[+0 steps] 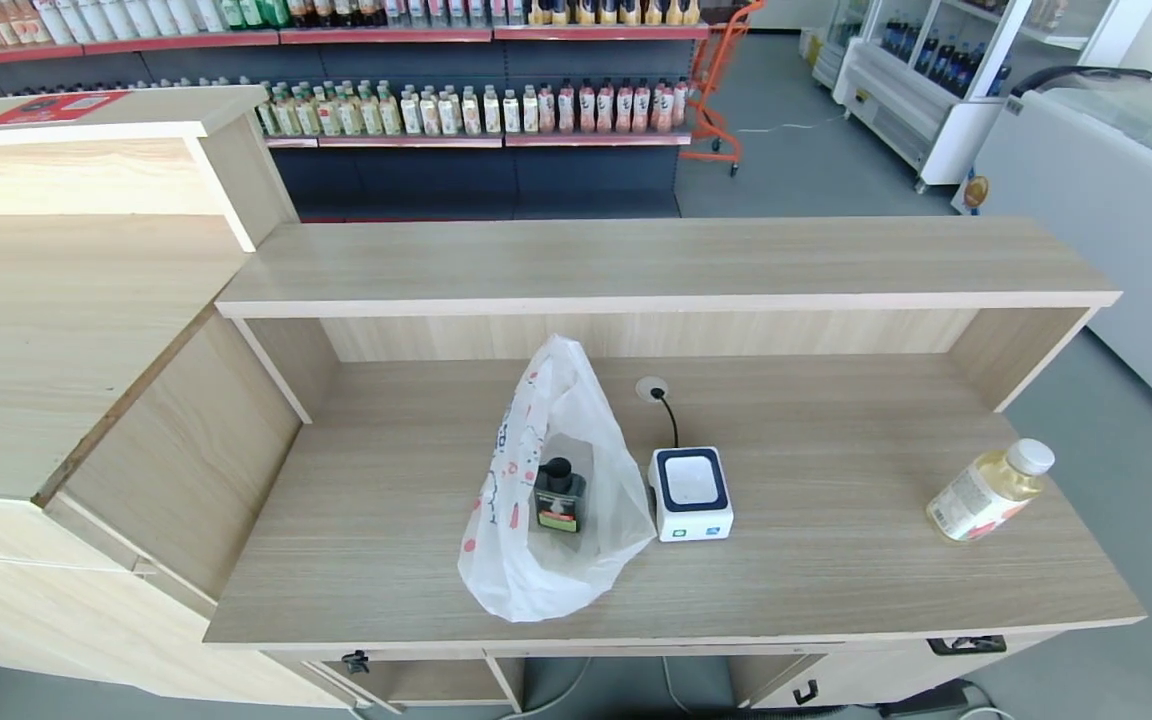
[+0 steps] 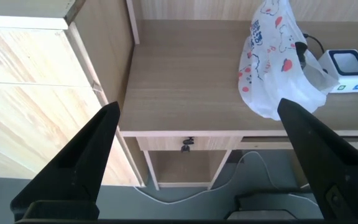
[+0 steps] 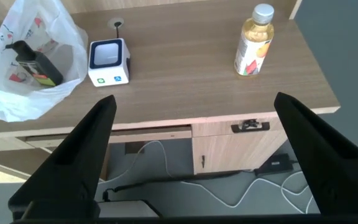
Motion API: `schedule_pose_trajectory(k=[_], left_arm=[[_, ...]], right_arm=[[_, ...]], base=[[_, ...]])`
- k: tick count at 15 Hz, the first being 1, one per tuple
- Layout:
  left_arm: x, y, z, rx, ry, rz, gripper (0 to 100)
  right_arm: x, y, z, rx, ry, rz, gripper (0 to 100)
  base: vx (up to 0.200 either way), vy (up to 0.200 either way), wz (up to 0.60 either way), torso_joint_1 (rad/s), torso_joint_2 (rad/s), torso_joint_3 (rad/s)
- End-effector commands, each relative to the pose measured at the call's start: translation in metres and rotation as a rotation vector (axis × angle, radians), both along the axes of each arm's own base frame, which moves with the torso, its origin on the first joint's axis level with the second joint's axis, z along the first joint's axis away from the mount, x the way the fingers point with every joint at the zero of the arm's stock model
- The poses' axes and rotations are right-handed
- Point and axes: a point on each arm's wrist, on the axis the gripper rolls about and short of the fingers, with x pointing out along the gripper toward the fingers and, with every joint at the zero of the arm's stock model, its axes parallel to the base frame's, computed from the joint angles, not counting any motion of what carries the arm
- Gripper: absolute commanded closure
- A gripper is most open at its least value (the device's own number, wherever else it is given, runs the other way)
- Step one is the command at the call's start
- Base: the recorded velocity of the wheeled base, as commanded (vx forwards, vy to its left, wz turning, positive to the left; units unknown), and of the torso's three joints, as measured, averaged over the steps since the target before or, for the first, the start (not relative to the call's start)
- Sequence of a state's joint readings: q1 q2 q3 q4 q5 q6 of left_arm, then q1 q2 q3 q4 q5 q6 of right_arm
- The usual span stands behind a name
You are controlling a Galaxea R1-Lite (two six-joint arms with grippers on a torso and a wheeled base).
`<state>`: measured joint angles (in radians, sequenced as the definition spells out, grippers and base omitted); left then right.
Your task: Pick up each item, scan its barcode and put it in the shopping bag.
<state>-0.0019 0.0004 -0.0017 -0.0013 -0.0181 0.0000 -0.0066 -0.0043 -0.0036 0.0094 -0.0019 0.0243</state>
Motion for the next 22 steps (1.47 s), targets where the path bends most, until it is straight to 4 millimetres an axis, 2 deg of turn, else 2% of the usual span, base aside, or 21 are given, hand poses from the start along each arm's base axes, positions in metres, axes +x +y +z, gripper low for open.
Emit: schedule_pose_trajectory(k=[1, 22], left_arm=[[0.0, -0.0001, 0.0, 0.0, -0.001, 0.002, 0], [0.0, -0.0001, 0.0, 0.003, -0.001, 0.002, 0]], right_arm=[[0.0004, 0.0, 0.0, 0.0, 0.005, 0.002, 0], [0.0002, 0.0, 0.0002, 0.003, 0.005, 0.002, 0]], base=[[0.0, -0.2, 0.0, 0.007, 0.0, 0.002], [0.0, -0.2, 0.0, 0.004, 0.0, 0.003]])
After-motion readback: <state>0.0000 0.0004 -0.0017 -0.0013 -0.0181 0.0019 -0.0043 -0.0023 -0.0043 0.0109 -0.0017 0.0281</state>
